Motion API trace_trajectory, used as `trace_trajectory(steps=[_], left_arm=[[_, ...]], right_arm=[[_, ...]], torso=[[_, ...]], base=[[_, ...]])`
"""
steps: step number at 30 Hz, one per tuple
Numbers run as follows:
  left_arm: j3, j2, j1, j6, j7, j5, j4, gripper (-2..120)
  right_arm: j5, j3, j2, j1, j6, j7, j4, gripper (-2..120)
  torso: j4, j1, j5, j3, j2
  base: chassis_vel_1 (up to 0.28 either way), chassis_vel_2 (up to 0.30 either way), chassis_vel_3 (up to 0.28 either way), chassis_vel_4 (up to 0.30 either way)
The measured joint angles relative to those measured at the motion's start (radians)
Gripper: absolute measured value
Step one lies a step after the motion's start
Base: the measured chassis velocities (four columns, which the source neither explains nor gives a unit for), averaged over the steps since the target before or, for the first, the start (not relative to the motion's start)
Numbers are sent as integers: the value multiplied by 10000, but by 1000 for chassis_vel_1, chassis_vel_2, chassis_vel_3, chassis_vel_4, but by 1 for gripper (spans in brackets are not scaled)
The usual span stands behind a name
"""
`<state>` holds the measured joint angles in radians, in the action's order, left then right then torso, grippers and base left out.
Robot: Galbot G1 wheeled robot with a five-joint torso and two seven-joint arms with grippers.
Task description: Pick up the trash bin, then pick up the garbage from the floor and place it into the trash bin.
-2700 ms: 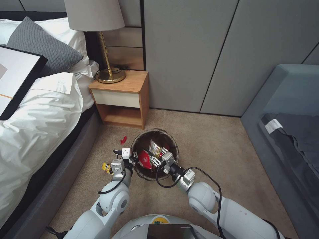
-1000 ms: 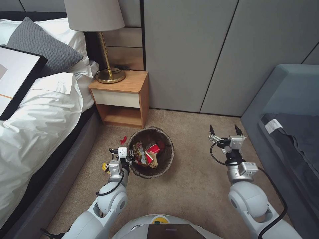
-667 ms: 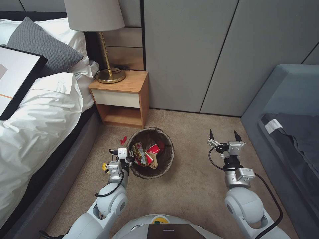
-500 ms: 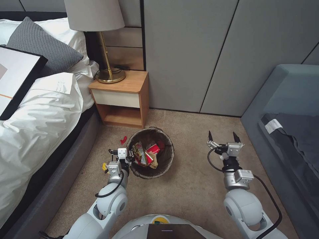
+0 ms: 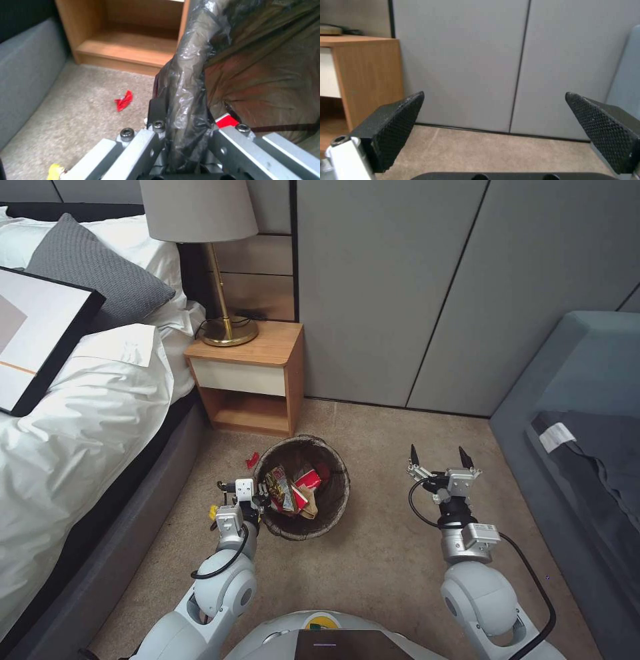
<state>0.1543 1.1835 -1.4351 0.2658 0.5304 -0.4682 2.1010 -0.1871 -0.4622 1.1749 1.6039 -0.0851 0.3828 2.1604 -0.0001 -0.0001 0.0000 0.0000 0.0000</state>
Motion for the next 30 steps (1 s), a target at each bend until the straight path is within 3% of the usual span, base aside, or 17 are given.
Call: trace_trajectory(steps=[30], left_arm=[[131, 48, -237, -43, -53, 108, 169, 2]], right_arm=[[21, 51, -17, -13, 21, 147, 21, 100]], torso=[[-1, 0, -1, 0, 0]], base=[[94, 92, 95, 93]])
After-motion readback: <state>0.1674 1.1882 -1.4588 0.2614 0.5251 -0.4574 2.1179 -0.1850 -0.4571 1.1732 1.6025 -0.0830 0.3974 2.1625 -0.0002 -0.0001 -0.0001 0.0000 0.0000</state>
